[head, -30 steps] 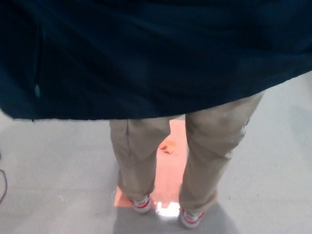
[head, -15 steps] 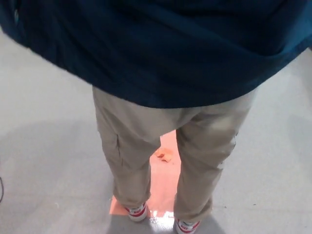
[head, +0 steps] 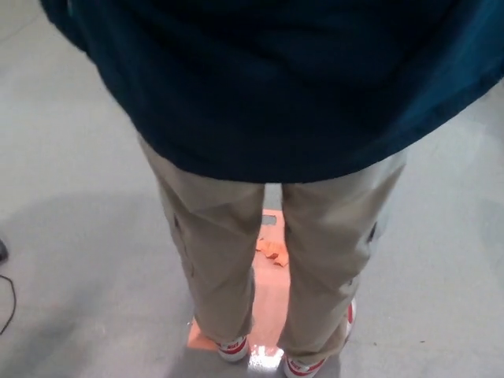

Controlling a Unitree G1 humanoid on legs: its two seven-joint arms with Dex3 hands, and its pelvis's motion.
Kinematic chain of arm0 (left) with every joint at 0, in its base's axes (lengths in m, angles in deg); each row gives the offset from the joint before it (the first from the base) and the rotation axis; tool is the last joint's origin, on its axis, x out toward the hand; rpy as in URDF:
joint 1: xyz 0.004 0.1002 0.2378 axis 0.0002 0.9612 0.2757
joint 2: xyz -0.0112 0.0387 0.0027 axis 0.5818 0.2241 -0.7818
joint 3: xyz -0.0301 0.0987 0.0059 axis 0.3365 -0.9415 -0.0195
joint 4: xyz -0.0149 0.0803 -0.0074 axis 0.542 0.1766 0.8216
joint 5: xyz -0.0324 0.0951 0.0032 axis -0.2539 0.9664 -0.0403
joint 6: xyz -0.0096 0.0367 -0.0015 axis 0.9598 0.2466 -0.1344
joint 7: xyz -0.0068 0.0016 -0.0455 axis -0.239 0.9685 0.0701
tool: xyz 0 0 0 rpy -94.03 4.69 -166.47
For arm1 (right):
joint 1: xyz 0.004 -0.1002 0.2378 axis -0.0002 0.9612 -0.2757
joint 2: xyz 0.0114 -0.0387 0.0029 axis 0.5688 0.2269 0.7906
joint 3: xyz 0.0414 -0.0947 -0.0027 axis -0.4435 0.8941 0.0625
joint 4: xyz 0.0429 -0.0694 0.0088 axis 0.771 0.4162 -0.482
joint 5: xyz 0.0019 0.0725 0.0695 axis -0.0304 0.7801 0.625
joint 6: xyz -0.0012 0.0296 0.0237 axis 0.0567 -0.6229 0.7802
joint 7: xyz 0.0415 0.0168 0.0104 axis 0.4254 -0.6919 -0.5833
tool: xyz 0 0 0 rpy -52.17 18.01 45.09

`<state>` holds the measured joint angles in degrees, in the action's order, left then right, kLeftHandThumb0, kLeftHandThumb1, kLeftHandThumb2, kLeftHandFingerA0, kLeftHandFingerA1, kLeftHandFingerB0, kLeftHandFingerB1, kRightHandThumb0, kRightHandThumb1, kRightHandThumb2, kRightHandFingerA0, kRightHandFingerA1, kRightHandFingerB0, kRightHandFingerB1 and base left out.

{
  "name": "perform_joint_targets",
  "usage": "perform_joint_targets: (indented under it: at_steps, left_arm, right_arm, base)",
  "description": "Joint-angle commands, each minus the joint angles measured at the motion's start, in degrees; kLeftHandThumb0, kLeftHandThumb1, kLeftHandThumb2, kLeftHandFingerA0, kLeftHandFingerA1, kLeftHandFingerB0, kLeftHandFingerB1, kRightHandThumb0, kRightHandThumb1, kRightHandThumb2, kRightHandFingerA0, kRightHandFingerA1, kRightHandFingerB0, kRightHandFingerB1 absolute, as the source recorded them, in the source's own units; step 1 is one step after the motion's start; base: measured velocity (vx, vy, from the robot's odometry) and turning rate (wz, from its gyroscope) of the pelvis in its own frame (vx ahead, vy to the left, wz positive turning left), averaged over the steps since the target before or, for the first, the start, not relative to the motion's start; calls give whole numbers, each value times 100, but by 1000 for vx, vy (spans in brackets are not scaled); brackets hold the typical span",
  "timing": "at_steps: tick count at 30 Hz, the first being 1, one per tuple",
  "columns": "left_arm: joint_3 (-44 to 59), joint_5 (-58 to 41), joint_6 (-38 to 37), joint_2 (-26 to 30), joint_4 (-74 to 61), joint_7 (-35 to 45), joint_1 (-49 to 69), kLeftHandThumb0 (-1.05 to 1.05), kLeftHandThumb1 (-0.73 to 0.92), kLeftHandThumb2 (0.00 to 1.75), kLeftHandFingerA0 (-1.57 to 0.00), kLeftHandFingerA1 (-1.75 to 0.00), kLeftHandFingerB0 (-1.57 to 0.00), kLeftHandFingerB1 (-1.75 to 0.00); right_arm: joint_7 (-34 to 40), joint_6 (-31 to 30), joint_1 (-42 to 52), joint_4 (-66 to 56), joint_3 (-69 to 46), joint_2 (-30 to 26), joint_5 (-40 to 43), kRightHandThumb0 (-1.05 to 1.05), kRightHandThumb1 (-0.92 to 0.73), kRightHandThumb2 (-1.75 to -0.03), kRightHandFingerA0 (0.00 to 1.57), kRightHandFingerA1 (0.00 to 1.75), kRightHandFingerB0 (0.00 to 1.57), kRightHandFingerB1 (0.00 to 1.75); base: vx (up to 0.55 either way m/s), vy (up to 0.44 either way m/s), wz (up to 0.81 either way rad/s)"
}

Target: A person hands a coat to the robot and the robot grabs it with both hands and holds it while the person wears the coat.

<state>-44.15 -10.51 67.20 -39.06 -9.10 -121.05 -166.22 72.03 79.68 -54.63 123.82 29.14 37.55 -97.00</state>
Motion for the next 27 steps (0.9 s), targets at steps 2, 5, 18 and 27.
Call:
perform_joint_targets:
  at_steps: [2,5,18,27]
  left_arm:
    - [181,-280,630,-215,55,617,-36,-99,70,97,0,0,0,0]
    - [296,-399,642,-250,42,891,-49,-101,68,98,0,-1,0,0]
    - [442,-503,488,-131,-330,867,312,-101,69,99,0,0,0,0]
    - [1144,-834,375,293,-2154,243,2075,-98,72,102,0,0,0,-3]
  right_arm:
    - [-1254,-263,9,56,-192,-53,359,-90,-64,-94,0,0,0,4]
    - [-1419,-301,33,41,-250,-54,420,-97,-70,-98,0,0,0,0]
    - [-1235,-152,407,-212,-343,-183,496,-99,-71,-100,0,0,0,0]
    - [-445,558,2064,-2076,-906,-587,748,-97,-78,-104,0,1,0,0]
  base:
    - [16,191,-1]
    - [10,131,1]
    - [0,0,0]
    - [0,0,0]
